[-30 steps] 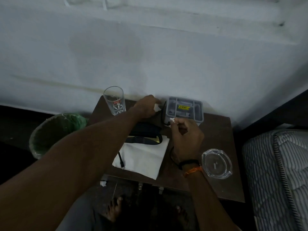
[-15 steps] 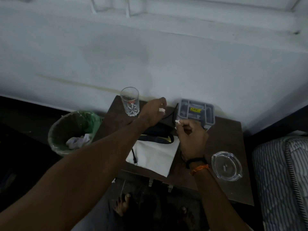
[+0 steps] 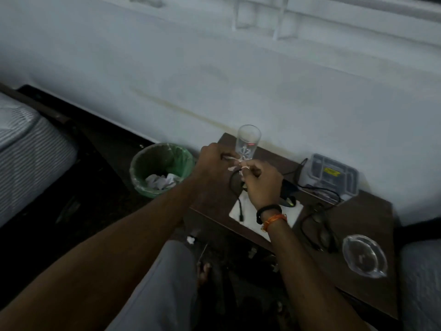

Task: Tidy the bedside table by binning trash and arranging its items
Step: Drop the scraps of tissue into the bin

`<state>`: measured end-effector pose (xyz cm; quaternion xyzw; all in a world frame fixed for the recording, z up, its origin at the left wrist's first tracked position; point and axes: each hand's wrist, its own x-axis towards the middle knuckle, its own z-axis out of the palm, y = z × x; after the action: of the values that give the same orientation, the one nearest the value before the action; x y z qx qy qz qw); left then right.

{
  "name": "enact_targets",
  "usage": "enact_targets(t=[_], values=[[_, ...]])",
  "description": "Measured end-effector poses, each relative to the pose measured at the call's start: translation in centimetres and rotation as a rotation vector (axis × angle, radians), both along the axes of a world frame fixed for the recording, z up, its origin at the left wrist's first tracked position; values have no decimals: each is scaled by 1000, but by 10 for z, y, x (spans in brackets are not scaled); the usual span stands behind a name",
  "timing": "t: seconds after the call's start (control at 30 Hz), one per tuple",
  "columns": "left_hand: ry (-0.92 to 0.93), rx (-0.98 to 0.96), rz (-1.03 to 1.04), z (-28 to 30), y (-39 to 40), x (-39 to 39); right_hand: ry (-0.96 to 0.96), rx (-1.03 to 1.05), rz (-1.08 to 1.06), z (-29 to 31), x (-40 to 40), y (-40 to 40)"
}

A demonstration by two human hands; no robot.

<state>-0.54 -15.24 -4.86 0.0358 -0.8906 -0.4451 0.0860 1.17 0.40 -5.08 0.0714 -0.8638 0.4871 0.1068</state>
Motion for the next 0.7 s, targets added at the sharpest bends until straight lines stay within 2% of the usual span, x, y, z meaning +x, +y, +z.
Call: enact_targets(t=[0.13, 0.2, 0.33, 0.43, 0.7], values=[[-72, 47, 211, -13, -63, 24, -64, 40, 124, -4, -4, -63], [-175, 35, 324, -29, -95, 33, -66, 113, 180, -11, -4, -94], [-355, 206, 528, -67, -147, 46, -129, 277, 296, -27, -12, -152], [-430, 240, 639, -93, -181, 50, -160, 364, 394, -46, -23, -197], [-457, 338, 689, -143, -231, 40, -235, 713, 588, -99, -59, -274]])
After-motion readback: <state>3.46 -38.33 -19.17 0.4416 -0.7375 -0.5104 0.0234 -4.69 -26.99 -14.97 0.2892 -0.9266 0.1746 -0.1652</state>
